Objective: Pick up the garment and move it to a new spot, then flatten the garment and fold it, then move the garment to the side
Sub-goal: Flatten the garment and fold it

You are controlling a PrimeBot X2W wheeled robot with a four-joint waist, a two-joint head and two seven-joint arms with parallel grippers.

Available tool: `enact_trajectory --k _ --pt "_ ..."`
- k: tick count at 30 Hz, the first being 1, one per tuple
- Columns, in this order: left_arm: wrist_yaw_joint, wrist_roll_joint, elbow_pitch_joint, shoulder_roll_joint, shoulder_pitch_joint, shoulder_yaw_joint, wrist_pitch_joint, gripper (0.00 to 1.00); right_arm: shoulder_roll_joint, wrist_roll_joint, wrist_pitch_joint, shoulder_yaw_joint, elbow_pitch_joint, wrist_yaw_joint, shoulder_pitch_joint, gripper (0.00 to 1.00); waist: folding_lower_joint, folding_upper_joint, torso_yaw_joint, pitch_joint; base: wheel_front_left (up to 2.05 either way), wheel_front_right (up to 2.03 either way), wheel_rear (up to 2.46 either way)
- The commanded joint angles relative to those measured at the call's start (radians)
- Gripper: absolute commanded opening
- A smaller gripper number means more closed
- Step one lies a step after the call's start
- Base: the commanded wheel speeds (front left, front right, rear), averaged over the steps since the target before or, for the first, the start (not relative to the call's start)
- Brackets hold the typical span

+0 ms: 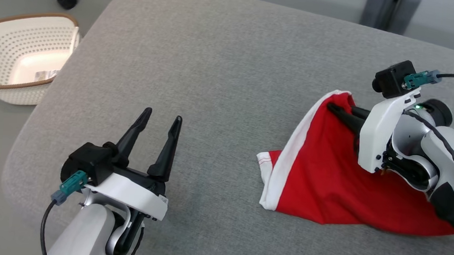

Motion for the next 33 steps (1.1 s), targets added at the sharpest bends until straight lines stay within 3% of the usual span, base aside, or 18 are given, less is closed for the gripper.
enact_trajectory --k 1,7,14,18,24,25,26,30,33 --pt "-0.002 0.011 -0.002 0.006 0.008 0.014 -0.005 1.0 -0.025 -0.015 -0.029 0.022 -0.022 0.0 -0.02 0.0 -0.0001 0.0 -0.036 -0.019 0.0 0.0 0.0" --pt "0.003 0.027 -0.008 0.029 0.035 0.052 -0.004 1.0 -0.117 -0.033 -0.153 0.05 -0.155 0.0 0.009 0.0 -0.0001 0.0 -0.13 -0.056 0.0 0.0 0.0" --pt "0.025 0.023 -0.027 0.065 0.082 0.094 -0.004 1.0 -0.229 -0.006 -0.24 -0.031 -0.28 0.0 0.206 0.0 -0.0001 0.0 -0.25 -0.084 0.0 0.0 0.0" --pt "0.034 0.017 -0.048 0.085 0.103 0.105 0.007 1.0 -0.243 0.026 -0.276 -0.106 -0.273 0.0 0.351 0.0 -0.0001 0.0 -0.305 -0.084 0.0 0.0 0.0" --pt "0.044 0.014 -0.081 0.102 0.104 0.109 0.032 1.0 -0.169 0.052 -0.313 -0.182 -0.229 0.0 0.473 0.0 -0.0001 0.0 -0.356 -0.069 0.0 0.0 0.0" --pt "0.046 0.012 -0.082 0.104 0.105 0.108 0.037 1.0 -0.161 0.05 -0.316 -0.193 -0.208 -0.001 0.482 0.35 -0.0001 0.0 -0.361 -0.069 0.0 0.0 0.0" --pt "0.047 0.012 -0.085 0.106 0.105 0.108 0.041 1.0 -0.138 0.071 -0.326 -0.206 -0.2 0.0 0.493 1.0 -0.0001 0.0 -0.367 -0.069 0.0 0.0 0.0" --pt "0.054 0.009 -0.094 0.113 0.112 0.106 0.053 1.0 -0.087 0.135 -0.348 -0.253 -0.177 0.0 0.531 1.0 -0.0001 0.0 -0.378 -0.076 0.0 0.0 0.0" --pt "0.056 0.006 -0.101 0.115 0.12 0.107 0.058 1.0 -0.089 0.178 -0.374 -0.285 -0.197 0.0 0.574 1.0 -0.0001 0.0 -0.379 -0.084 0.0 0.0 0.0"
